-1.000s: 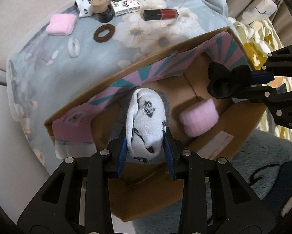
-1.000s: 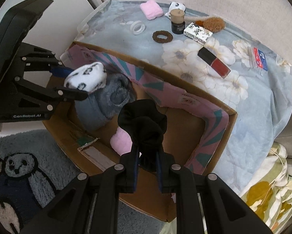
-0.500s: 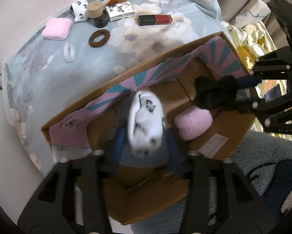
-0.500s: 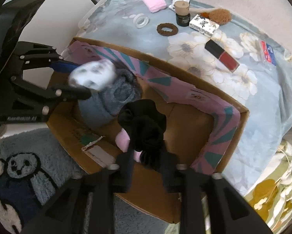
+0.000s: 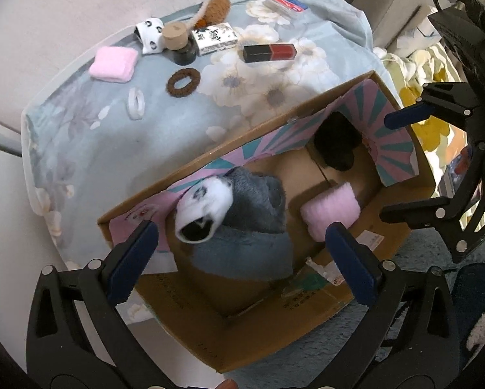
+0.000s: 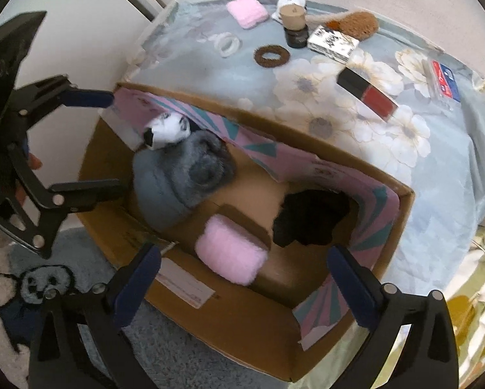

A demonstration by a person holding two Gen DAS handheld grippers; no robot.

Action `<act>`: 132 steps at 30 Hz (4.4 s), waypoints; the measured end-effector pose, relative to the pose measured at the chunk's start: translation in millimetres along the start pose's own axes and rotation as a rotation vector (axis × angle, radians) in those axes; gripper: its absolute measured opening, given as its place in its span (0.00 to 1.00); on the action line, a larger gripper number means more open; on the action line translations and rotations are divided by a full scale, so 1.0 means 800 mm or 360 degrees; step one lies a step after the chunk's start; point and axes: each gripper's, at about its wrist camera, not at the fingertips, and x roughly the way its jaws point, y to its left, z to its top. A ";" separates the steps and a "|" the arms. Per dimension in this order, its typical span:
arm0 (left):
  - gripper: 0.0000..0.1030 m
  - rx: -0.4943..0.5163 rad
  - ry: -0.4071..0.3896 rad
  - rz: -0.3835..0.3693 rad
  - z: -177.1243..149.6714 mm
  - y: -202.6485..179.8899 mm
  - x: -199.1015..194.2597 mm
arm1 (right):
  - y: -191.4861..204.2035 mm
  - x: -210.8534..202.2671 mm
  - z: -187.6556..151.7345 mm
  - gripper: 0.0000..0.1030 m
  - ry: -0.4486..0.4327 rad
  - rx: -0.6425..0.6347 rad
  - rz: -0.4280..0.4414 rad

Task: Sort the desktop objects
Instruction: 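Carry the sock and scrunchie into the box and open both tools, then grasp the pink slipper with the left tool while the right tool grasps the floss-pick box, then carry the slipper and floss box into the box and open both tools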

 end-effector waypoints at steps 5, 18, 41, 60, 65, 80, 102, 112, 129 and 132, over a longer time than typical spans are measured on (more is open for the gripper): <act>1.00 0.0000 -0.0031 0.0012 0.000 0.002 -0.011 | 0.001 -0.016 0.007 0.99 -0.0068 -0.0004 0.0029; 1.00 -0.0118 -0.0185 0.0053 0.020 0.035 -0.055 | -0.013 -0.087 0.012 1.00 -0.0261 0.0012 -0.0242; 1.00 -0.0391 -0.0276 0.0100 0.077 0.117 -0.064 | -0.132 -0.143 0.015 0.99 -0.0445 0.0378 -0.0354; 1.00 -0.0804 -0.0259 0.0143 0.143 0.194 0.016 | -0.278 -0.071 0.087 0.95 -0.0435 0.0452 -0.0416; 0.99 -0.0989 -0.0219 0.0141 0.187 0.221 0.058 | -0.302 -0.029 0.124 0.92 -0.0400 0.0421 -0.0477; 0.75 -0.1344 -0.0128 0.0122 0.220 0.265 0.147 | -0.329 0.024 0.172 0.77 -0.0392 0.0282 -0.0561; 0.38 -0.1303 -0.0120 0.0085 0.214 0.242 0.121 | -0.318 0.015 0.168 0.47 -0.0410 0.0248 -0.0591; 0.38 -0.0998 -0.0161 0.0112 0.201 0.177 0.060 | -0.257 -0.034 0.139 0.47 -0.0424 0.0100 -0.0586; 0.38 -0.0582 -0.0362 -0.0074 0.129 0.119 -0.087 | -0.099 -0.130 0.084 0.47 -0.0497 -0.0244 -0.0428; 0.38 -0.0496 -0.0395 -0.0093 0.114 0.104 -0.109 | -0.061 -0.127 0.076 0.47 -0.0492 -0.0335 -0.0405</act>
